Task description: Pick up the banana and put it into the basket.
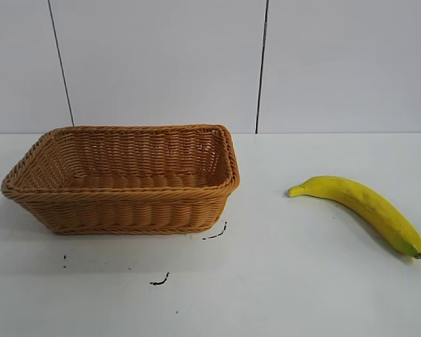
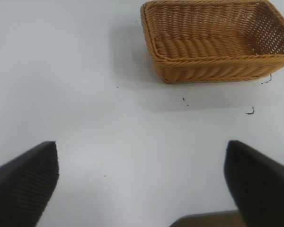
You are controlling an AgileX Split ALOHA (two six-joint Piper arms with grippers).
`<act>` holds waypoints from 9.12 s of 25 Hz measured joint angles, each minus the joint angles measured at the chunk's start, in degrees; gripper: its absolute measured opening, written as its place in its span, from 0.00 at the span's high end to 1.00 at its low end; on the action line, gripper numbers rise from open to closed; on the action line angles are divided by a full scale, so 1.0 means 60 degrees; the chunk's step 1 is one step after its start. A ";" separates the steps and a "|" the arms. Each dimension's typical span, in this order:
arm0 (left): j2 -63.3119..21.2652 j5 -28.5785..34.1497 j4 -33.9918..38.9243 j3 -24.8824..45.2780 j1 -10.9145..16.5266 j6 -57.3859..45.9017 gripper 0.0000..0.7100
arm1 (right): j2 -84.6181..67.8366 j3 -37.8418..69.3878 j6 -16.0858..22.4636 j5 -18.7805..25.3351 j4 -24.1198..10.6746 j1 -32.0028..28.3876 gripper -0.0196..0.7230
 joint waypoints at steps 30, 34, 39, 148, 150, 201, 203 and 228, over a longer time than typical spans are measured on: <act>0.0000 0.0000 0.0000 0.0000 0.0000 0.0000 0.03 | 1.1547 -0.5849 -0.3549 -0.2474 0.0682 0.0000 0.08; 0.0000 0.0000 0.0000 0.0000 0.0000 0.0000 0.03 | 1.2030 -0.5849 -0.3560 -0.2814 0.0705 0.0000 0.08; 0.0000 0.0000 0.0000 0.0000 0.0000 0.0000 0.03 | 1.2099 -0.5860 -0.3808 -0.2397 0.0711 0.0000 0.09; 0.0000 0.0000 0.0010 0.0000 0.0000 0.0000 0.03 | 1.3879 -1.1237 -0.2816 -0.0830 -0.0402 0.4752 0.56; 0.0000 0.0000 0.0010 0.0000 0.0000 0.0000 0.03 | 1.4108 -1.1417 -0.3360 -0.1429 -0.0456 0.5144 0.56; 0.0000 0.0000 0.0001 0.0000 0.0000 0.0000 0.03 | 1.5411 -1.1877 -0.0388 -0.5626 -0.1410 0.6234 0.04; 0.0000 0.0000 0.0001 0.0000 0.0000 0.0000 0.03 | 1.5278 -1.2160 0.0973 -0.4588 -0.1379 0.6065 0.04; 0.0000 0.0000 0.0001 0.0000 0.0000 0.0000 0.03 | 1.5265 -1.3106 0.1212 0.1734 -0.1398 0.0244 0.04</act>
